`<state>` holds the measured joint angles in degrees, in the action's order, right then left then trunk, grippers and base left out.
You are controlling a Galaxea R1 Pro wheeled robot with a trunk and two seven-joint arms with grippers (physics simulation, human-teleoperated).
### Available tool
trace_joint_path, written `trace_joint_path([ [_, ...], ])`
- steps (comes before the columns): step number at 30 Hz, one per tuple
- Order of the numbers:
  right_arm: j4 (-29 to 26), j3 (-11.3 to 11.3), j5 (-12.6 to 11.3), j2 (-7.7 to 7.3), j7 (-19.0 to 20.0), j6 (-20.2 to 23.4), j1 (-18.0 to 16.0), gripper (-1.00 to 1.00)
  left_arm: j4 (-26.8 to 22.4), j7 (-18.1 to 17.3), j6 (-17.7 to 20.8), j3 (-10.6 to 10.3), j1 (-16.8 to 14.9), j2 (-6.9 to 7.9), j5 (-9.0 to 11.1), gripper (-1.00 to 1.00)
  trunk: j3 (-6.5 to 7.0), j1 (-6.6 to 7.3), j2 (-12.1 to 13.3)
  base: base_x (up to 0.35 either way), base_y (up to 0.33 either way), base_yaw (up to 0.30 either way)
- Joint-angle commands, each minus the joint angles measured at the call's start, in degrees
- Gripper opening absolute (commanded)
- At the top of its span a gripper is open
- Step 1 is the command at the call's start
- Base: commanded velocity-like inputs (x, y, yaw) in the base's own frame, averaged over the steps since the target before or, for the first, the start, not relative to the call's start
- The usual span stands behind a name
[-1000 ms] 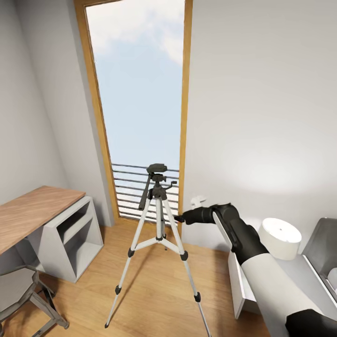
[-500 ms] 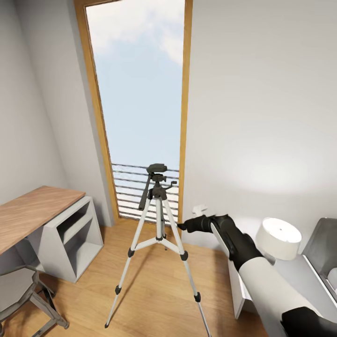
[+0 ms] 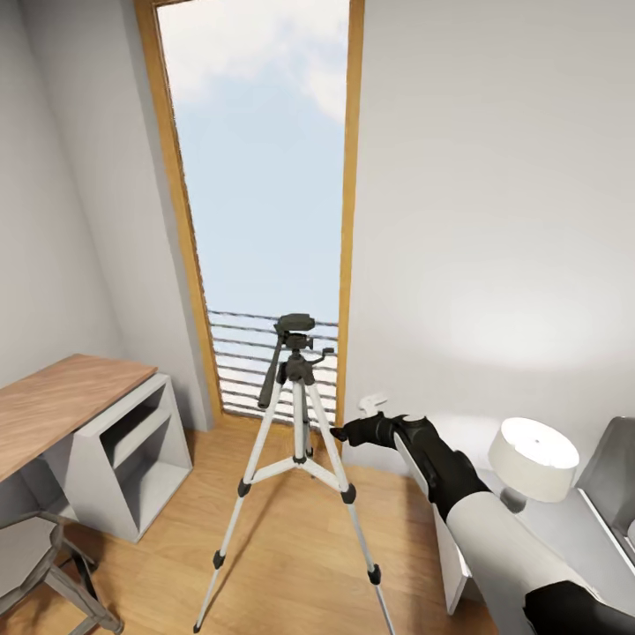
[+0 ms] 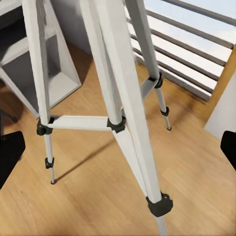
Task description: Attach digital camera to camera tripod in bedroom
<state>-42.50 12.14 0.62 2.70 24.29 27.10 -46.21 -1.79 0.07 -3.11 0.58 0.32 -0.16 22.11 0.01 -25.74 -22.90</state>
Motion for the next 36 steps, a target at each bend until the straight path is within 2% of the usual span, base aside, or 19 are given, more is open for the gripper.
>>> trace_joint_path([
  [1,0.2,0.0,0.1,0.06,0.1,0.2,0.0,1.0,-0.1,0.0,-0.1,0.0,0.0,-0.01,0.2,1.0,-0.01,-0.04,0.0,0.248,0.0,0.0],
  [8,1.1,0.0,0.0,0.24,0.1,-0.3,0.1,1.0,-0.1,0.0,-0.1,0.0,0.0,-0.01,0.2,1.0,-0.01,-0.04,0.0,0.122,0.0,0.0],
  [23,2.3,0.1,0.1,0.37,1.2,-0.1,0.1,1.0,-0.1,0.0,-0.1,0.0,0.0,-0.01,0.3,1.0,-0.01,-0.04,0.0,0.013,0.0,0.0],
  [36,2.6,0.1,0.4,0.24,8.3,0.3,0.1,1.0,-0.1,0.0,-0.1,0.1,0.0,-0.01,0.3,1.0,-0.01,-0.04,0.0,0.0,0.0,0.0],
])
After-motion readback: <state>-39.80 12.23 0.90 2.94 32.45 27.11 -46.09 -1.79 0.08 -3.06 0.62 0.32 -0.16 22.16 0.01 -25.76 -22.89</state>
